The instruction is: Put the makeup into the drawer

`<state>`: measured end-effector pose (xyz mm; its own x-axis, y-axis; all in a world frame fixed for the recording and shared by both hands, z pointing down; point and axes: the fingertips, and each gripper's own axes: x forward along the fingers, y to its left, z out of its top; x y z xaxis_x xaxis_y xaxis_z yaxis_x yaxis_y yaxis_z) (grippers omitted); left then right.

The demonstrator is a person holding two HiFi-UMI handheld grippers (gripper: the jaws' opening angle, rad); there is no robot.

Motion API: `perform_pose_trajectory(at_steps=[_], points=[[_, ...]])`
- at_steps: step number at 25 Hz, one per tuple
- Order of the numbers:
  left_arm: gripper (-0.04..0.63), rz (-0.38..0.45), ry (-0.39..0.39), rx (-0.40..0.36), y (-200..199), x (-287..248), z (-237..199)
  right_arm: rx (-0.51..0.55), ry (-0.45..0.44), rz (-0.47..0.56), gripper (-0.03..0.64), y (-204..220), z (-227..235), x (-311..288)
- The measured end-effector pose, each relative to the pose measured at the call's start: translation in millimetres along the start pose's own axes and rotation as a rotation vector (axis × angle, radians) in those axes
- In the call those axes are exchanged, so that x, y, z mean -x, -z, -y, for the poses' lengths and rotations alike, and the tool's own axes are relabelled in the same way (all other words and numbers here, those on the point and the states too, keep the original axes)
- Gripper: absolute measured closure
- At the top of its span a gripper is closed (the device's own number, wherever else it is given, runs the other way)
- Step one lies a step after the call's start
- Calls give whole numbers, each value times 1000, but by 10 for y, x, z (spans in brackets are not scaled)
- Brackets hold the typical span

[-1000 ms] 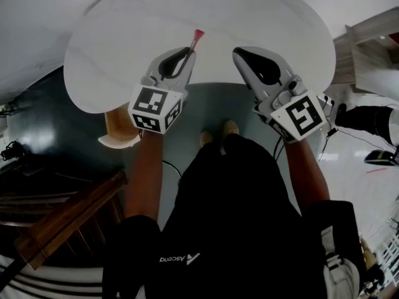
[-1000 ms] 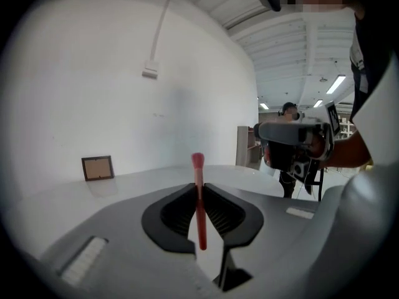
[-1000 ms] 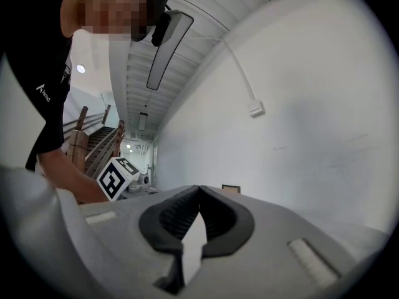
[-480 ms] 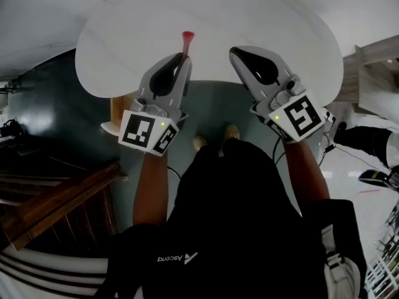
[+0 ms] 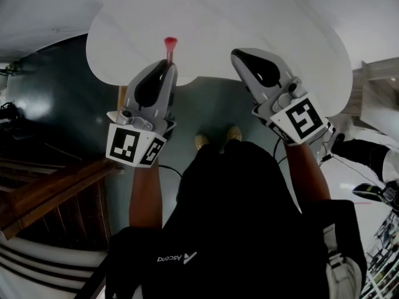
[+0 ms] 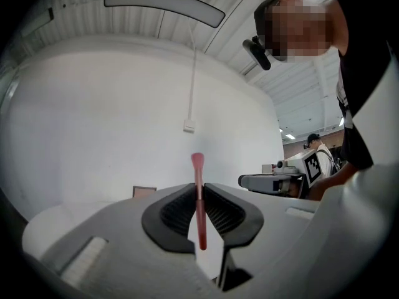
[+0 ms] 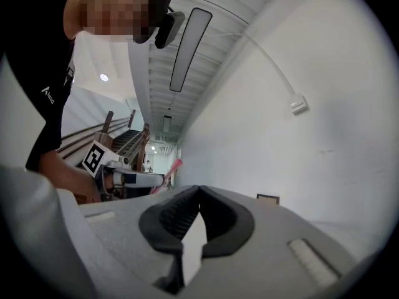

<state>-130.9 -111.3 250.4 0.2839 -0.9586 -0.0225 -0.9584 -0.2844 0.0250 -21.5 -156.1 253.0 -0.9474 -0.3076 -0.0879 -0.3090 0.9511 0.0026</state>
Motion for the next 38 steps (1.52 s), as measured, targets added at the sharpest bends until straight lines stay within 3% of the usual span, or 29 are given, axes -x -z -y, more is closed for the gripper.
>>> perform_pose_trajectory(at_steps=[11,21,28,38], points=[[541,-41,-41,-77,42,729,-857,1,-74,-26,614,197,-526,-718],[541,-195,64,-212,453,1038,-1152,-20,-89,-66,614,374,-728,-995],[541,-388,193,-296,1145,1174,-1313,-14,-81,-112,614,596,-857,-1115],[541,-669,419,-336,2458,1332,-1635,11,-72,-217,614,935,-1092,-1318]])
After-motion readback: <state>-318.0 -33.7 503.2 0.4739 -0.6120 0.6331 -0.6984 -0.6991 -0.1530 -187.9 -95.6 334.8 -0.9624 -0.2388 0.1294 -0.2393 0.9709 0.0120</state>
